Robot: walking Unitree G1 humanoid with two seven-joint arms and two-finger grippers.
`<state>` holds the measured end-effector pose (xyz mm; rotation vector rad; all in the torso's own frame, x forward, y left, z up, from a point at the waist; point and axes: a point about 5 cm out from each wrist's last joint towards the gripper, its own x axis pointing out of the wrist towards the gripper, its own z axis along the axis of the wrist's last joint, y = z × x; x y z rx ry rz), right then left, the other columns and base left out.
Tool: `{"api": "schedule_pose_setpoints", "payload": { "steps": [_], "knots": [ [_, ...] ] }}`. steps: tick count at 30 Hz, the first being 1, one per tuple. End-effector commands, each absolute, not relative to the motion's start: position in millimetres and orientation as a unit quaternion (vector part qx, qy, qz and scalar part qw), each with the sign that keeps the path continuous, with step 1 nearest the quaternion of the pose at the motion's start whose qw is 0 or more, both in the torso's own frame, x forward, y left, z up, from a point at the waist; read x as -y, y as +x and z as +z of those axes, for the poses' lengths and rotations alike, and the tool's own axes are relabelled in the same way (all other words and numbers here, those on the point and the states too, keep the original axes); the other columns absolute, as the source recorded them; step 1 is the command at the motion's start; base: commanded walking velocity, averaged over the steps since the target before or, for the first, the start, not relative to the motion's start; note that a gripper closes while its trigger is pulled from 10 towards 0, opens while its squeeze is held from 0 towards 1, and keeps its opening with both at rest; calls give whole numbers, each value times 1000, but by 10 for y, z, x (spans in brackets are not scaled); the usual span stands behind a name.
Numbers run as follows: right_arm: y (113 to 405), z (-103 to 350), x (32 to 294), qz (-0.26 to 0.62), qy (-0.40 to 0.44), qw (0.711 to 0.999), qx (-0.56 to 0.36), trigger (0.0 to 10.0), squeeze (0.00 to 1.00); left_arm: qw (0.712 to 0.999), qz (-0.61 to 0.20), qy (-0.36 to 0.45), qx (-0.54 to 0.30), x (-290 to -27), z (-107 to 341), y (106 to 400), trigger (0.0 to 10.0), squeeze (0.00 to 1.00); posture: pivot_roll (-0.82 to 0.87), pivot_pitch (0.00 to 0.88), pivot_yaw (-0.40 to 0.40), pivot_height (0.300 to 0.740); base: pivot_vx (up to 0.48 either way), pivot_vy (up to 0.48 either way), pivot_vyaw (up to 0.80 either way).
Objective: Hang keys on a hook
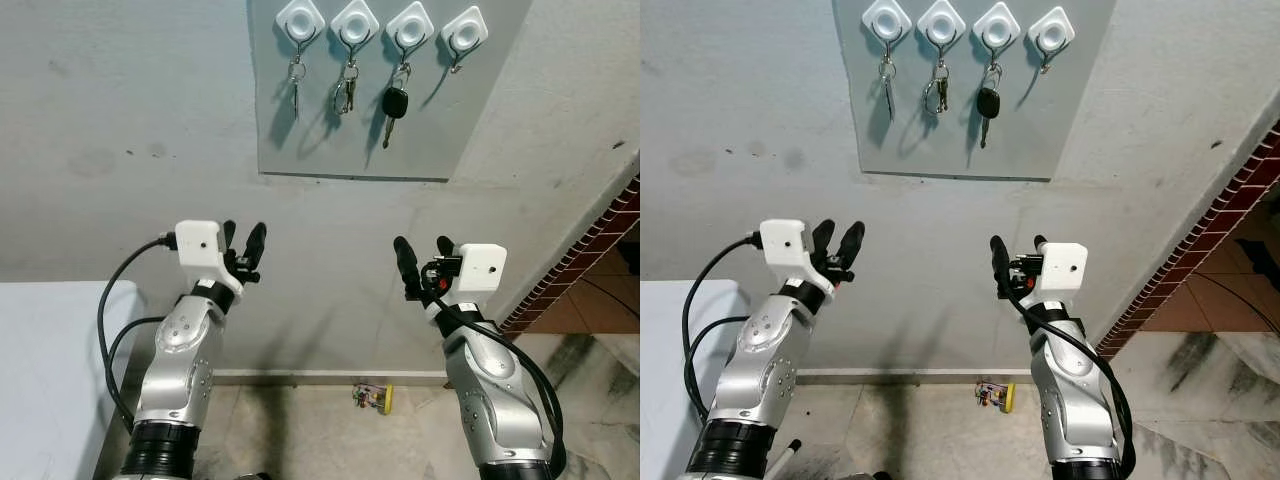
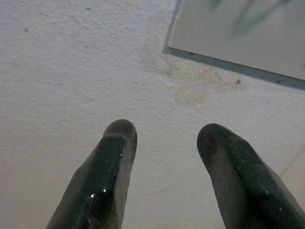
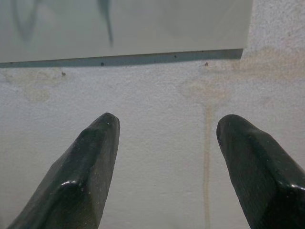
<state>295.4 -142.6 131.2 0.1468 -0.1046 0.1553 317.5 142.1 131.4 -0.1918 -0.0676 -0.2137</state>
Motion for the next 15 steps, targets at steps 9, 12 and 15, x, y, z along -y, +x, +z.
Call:
{"api": "schedule_pose_setpoints", "payload": {
  "steps": [9, 12, 15],
  "knots": [
    [2913, 1353, 1547, 54, 52, 995, 59, 10000, 0, 986, -119, -105, 45, -1404, 1360, 3164, 10000, 0, -69, 76, -9, 740, 0, 0, 0],
    [2854, 1383, 1558, 54, 34, 996, 66, 10000, 0, 987, -112, -103, 51, -1430, 1379, 3118, 10000, 0, -73, 81, -9, 740, 0, 0, 0],
    [2752, 1442, 1559, 58, 15, 995, 78, 10000, 0, 985, -112, -115, 62, -1459, 1434, 3025, 10000, 0, -72, 85, -9, 740, 0, 0, 0]
  ]
}}
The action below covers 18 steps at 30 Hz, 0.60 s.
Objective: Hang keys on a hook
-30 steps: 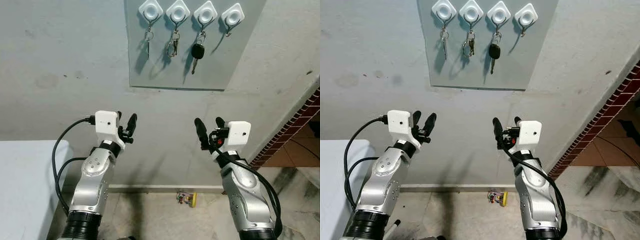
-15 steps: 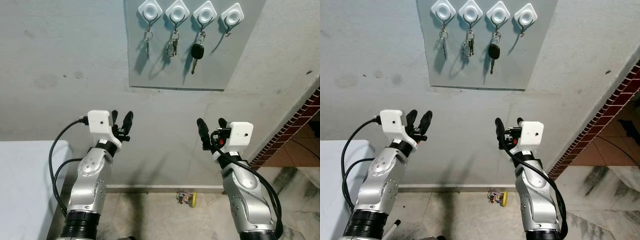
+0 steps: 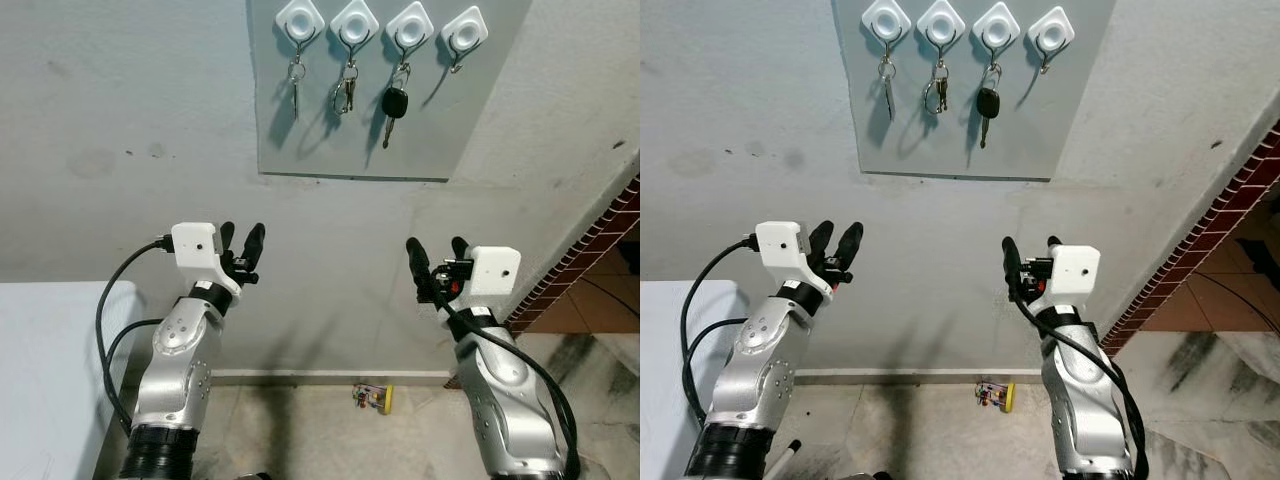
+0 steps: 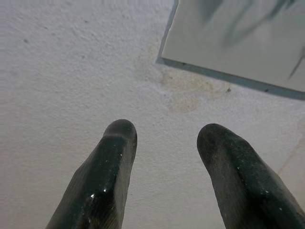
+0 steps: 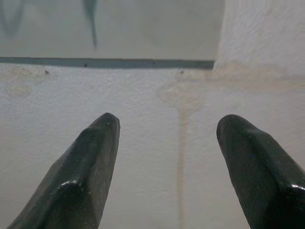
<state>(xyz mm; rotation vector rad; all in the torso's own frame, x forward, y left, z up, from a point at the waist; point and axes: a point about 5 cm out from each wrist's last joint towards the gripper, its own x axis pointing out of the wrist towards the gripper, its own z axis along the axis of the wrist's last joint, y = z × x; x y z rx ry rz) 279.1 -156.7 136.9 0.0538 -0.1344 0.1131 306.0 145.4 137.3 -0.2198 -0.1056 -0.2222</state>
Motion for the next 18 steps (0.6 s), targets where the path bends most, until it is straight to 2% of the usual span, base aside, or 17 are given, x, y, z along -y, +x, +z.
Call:
{"api": "schedule_pose_setpoints", "payload": {
  "steps": [1, 17, 18],
  "knots": [
    [2734, 1451, 1557, 59, 12, 995, 79, 10000, 0, 985, -112, -116, 63, -1462, 1441, 3009, 10000, 0, -72, 87, -10, 740, 0, 0, 0],
    [2726, 1531, 1581, 48, -12, 995, 86, 10000, 0, 985, -113, -108, 70, -1503, 1520, 2963, 10000, 0, -70, 75, -10, 740, 0, 0, 0],
    [2731, 1534, 1584, 47, -14, 995, 86, 10000, 0, 985, -113, -107, 71, -1501, 1523, 2969, 10000, 0, -69, 73, -11, 740, 0, 0, 800]
  ]
}}
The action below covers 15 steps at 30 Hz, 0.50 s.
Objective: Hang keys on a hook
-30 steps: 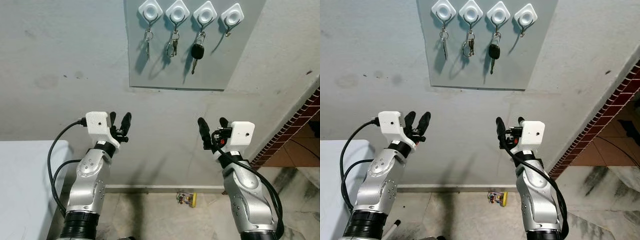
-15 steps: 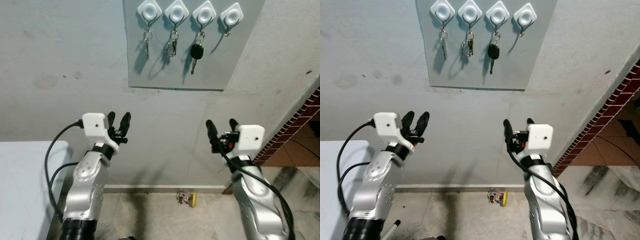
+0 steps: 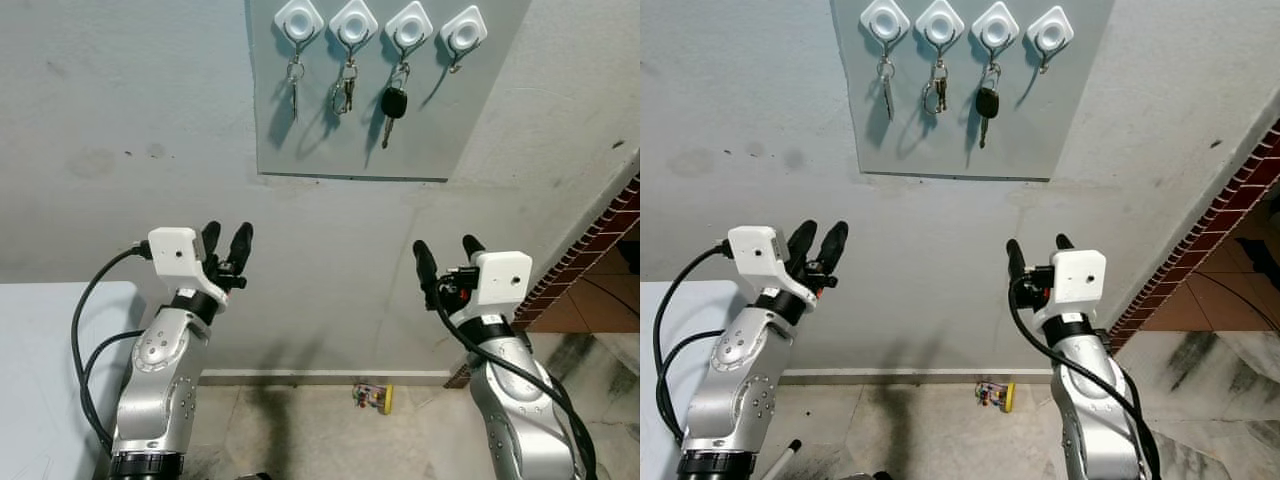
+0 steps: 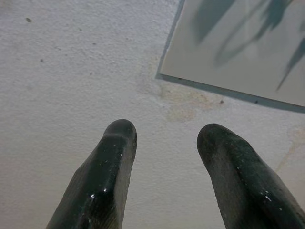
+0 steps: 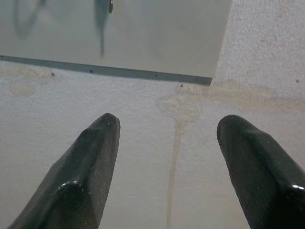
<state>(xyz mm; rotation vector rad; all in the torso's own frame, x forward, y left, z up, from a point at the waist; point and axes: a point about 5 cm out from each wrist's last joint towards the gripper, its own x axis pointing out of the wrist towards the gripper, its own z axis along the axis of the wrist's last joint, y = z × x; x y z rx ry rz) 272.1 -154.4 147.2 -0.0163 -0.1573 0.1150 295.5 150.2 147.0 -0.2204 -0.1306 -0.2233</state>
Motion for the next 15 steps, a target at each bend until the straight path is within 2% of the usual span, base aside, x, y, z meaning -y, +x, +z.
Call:
{"api": "schedule_pose_setpoints", "payload": {
  "steps": [1, 15],
  "knots": [
    [2734, 1536, 1586, 47, -16, 995, 86, 10000, 0, 985, -113, -106, 71, -1501, 1524, 2973, 10000, 0, -69, 73, -11, 740, 0, 0, 800],
    [2751, 1543, 1606, 49, -23, 995, 85, 10000, 0, 985, -121, -100, 72, -1464, 1555, 3007, 10000, 0, -71, 66, -13, 740, 0, 0, 800]
  ]
}}
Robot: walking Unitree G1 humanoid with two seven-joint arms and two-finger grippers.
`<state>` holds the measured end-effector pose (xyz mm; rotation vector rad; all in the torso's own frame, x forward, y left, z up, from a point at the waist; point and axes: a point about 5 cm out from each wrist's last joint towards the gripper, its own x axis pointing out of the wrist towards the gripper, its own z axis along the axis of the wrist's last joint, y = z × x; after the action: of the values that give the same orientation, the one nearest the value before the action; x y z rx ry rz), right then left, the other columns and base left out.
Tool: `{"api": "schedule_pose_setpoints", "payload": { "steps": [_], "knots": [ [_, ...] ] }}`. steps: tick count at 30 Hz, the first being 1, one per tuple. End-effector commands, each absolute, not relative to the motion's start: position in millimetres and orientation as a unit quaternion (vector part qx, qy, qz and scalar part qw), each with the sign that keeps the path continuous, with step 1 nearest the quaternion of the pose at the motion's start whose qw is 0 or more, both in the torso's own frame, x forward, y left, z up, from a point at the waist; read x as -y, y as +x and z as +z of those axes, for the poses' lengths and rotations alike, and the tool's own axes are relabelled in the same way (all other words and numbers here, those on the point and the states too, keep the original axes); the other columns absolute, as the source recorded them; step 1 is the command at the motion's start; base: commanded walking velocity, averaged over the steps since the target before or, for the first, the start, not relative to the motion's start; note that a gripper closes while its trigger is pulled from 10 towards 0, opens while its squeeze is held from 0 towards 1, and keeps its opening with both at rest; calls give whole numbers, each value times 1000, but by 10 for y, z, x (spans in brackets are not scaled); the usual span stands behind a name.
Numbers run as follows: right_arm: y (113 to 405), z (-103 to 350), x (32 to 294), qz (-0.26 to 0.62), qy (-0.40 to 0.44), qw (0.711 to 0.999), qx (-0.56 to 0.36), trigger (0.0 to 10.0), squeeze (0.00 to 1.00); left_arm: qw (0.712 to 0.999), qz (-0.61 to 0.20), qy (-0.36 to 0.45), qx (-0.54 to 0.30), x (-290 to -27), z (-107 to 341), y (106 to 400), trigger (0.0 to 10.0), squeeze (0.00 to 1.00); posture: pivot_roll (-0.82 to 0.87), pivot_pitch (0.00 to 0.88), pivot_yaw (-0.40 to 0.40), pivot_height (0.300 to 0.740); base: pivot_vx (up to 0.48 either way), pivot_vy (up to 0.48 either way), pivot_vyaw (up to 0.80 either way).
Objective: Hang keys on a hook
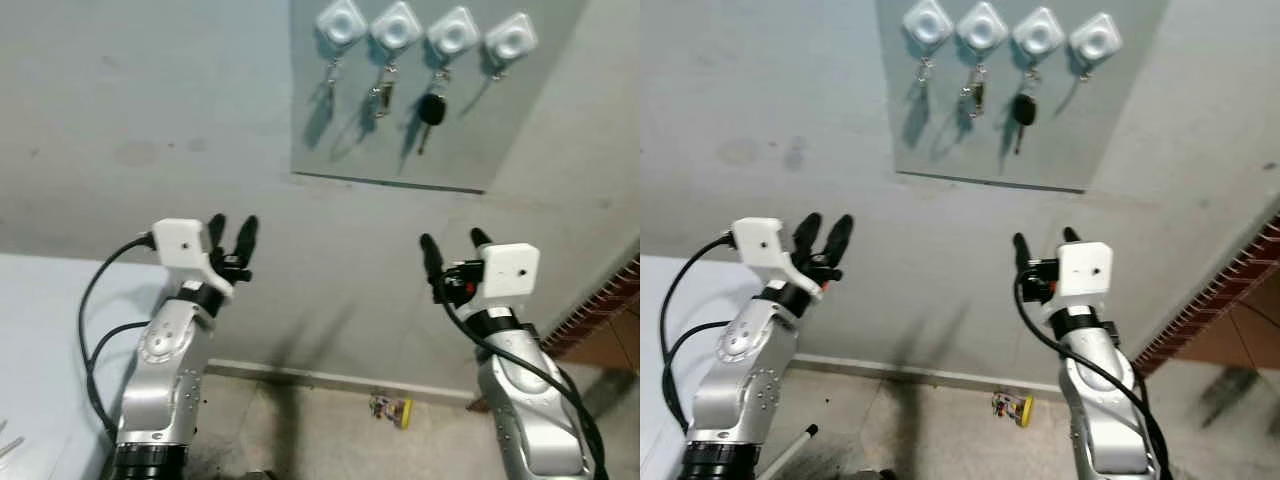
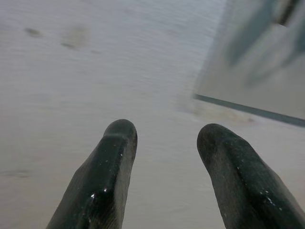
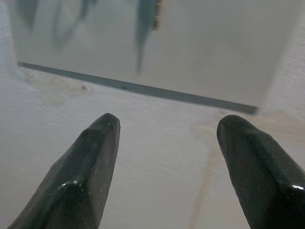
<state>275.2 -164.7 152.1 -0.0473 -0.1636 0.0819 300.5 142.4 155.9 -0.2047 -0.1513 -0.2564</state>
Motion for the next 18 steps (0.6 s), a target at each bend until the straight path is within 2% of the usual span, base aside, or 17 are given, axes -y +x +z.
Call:
{"api": "schedule_pose_setpoints", "payload": {
  "steps": [1, 18],
  "knots": [
    [2751, 1543, 1608, 50, -25, 995, 84, 10000, 0, 985, -122, -100, 73, -1456, 1558, 3009, 10000, 0, -71, 65, -14, 740, 0, 0, 800],
    [2749, 1522, 1636, 58, -28, 995, 80, 10000, 0, 983, -135, -97, 73, -1397, 1561, 3027, 10000, 0, -75, 43, -16, 740, 0, 0, 800]
  ]
}}
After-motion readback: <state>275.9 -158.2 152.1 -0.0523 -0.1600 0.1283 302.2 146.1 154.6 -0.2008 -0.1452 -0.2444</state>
